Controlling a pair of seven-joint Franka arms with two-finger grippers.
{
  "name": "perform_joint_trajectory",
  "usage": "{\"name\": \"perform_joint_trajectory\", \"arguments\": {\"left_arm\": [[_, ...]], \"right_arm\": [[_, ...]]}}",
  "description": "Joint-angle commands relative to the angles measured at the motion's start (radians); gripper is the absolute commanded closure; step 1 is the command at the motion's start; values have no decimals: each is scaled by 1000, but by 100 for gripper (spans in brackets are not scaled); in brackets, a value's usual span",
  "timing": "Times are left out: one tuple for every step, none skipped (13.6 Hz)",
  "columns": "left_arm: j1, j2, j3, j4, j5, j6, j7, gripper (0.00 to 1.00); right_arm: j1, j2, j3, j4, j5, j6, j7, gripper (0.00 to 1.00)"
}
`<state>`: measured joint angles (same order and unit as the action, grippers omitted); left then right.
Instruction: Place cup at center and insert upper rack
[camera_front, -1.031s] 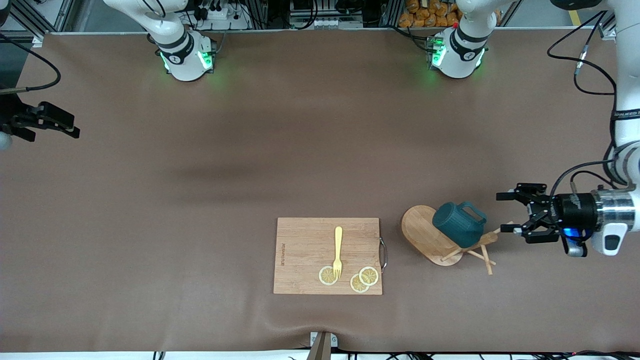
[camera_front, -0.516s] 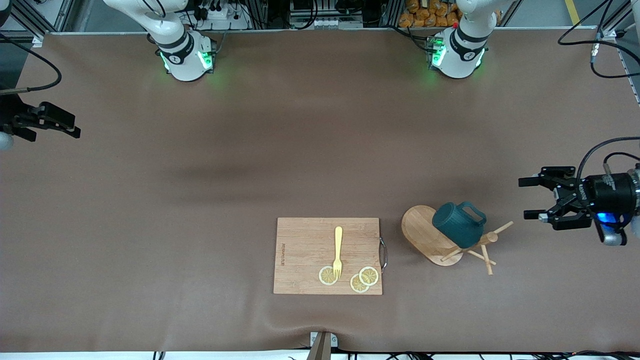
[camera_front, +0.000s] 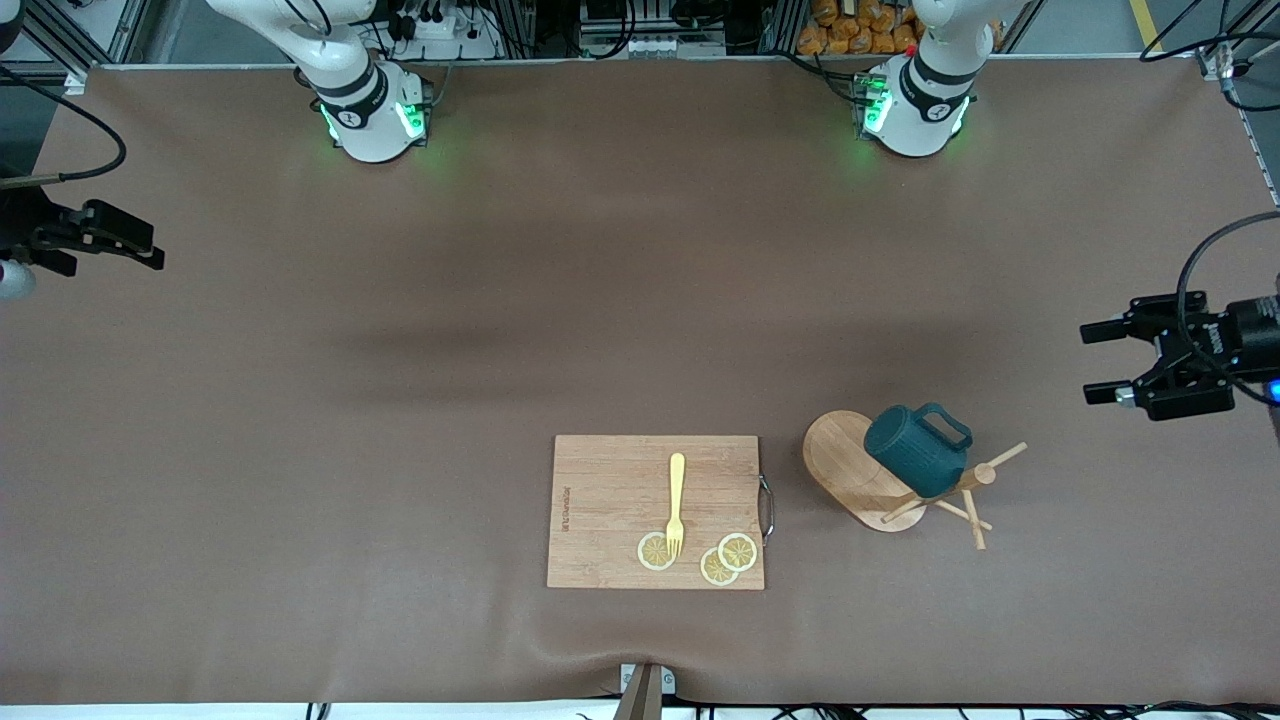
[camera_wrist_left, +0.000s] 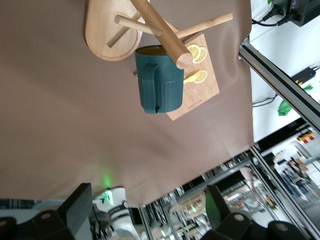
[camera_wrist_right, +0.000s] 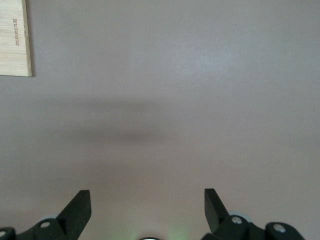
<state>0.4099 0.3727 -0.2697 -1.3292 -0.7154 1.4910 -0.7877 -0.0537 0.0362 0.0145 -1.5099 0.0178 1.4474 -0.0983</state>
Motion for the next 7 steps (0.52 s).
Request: {"name": "perform_joint_trajectory", "arguments": {"left_arm": [[-11,-51,-9,2,108,-8,-4,0],[-10,-57,-28,2,151,-8,11,0],[-10,-64,-51,2,204,-8,31,0],[-10,-66,-75,2,267,-8,51,0],[-8,-75,-106,2,331,-8,80,0],[-5,-84,-126,1,387,-8,108,0],[-5,-89,-137,1,431,-8,137,0]], "right_arm": [[3,-4,-1,13,-12,-16,6,0],[3,-4,-1,13,-12,-16,6,0],[3,-5,-1,13,-12,-16,6,0],[3,-6,-1,13,-12,-16,6,0],[2,-6,-1,13,-12,-16,6,0],[0,-6,-1,11,-10,-16,8,0],[-3,-6,-1,11,-10,-15,6,0]]}}
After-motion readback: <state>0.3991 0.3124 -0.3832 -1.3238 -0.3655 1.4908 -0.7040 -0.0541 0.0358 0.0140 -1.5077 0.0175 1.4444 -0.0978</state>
